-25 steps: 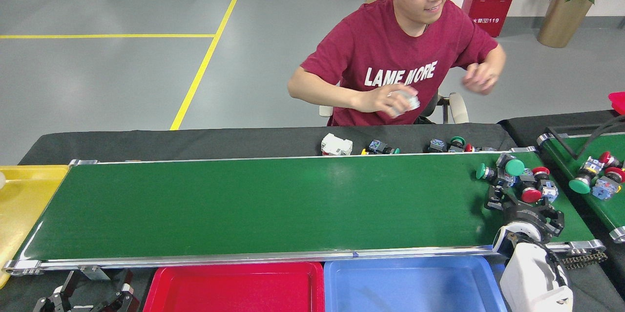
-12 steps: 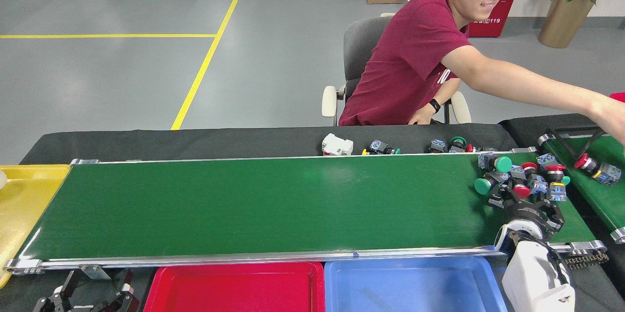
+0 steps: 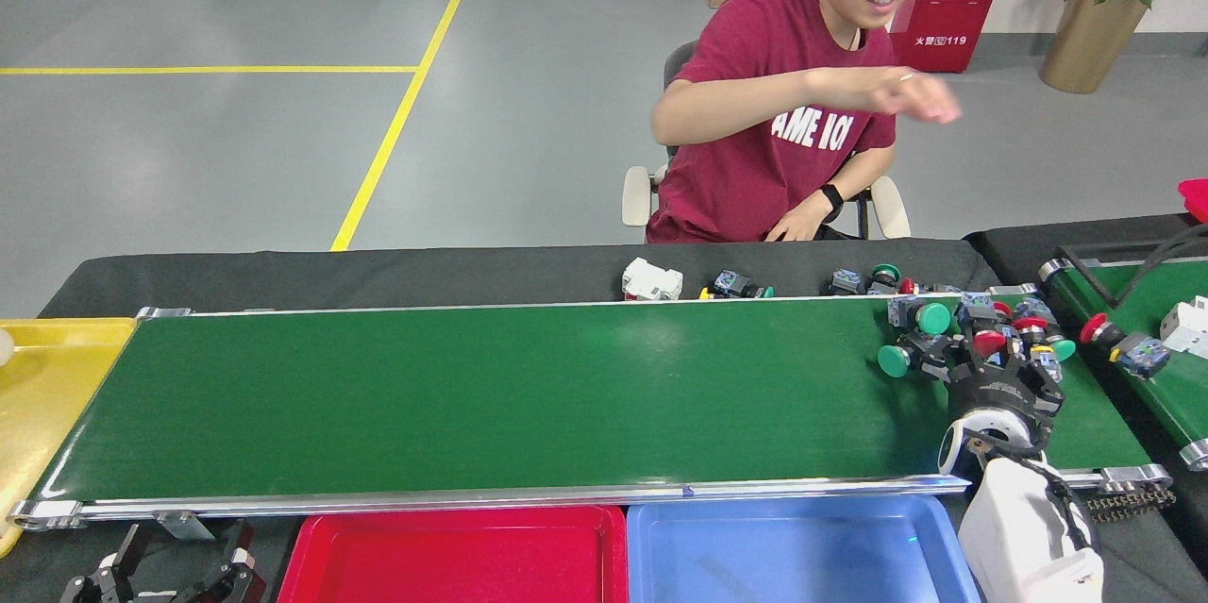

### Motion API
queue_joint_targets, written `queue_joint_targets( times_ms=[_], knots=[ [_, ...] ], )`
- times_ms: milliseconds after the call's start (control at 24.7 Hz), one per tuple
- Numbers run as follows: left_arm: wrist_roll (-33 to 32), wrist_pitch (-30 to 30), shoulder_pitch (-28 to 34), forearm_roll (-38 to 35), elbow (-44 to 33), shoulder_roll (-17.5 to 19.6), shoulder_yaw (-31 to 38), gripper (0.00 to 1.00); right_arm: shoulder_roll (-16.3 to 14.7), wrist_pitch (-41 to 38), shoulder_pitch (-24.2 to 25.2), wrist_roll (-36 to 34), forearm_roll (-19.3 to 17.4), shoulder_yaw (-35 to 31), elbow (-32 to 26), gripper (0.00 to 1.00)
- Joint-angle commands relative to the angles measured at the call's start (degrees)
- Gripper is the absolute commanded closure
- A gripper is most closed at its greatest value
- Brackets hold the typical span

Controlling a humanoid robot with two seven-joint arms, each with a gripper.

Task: Pick switch part from conveyor to tray

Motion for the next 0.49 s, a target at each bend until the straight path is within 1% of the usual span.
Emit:
queue_joint_targets(
  times_ms=[0,81,162,203,243,324,365,446],
  knots=[
    [0.3,-0.1,-0.1,0.2,-0.7,0.6,0.4,0.0,0.1,-4.4,3.0,2.0,-0.6,0.0,-8.7,0.97],
    [0.3,0.0,-0.1,0.2,-0.7,0.5,0.5,0.0,1.0,-11.7,9.0,2.3,-1.0,1.2,-16.7,0.95],
    [0.3,0.0,-0.1,0.1,-0.6,0.5,0.5,0.0,2.7,-20.2,14.6,2.3,-1.0,3.2,-22.5,0.95],
    [0.3,0.0,-0.1,0.1,-0.6,0.5,0.5,0.0,3.5,-24.0,16.8,2.3,-1.1,3.7,-24.3,0.95],
    [0.3,0.0,-0.1,0.1,-0.6,0.5,0.5,0.0,4.4,-27.2,18.2,2.2,-1.0,4.3,-25.1,0.95],
    [0.4,0.0,-0.1,0.1,-0.6,0.5,0.5,0.0,7.3,-35.2,19.9,2.3,-1.0,6.8,-25.9,0.95],
    [0.3,0.1,-0.1,0.1,-0.7,0.5,0.5,0.0,8.1,-38.4,20.6,2.3,-1.1,8.0,-26.2,0.95],
    [0.3,0.0,-0.1,0.1,-0.7,0.6,0.5,0.0,8.8,-45.3,21.6,2.3,-1.1,10.4,-26.4,0.95]
  ],
)
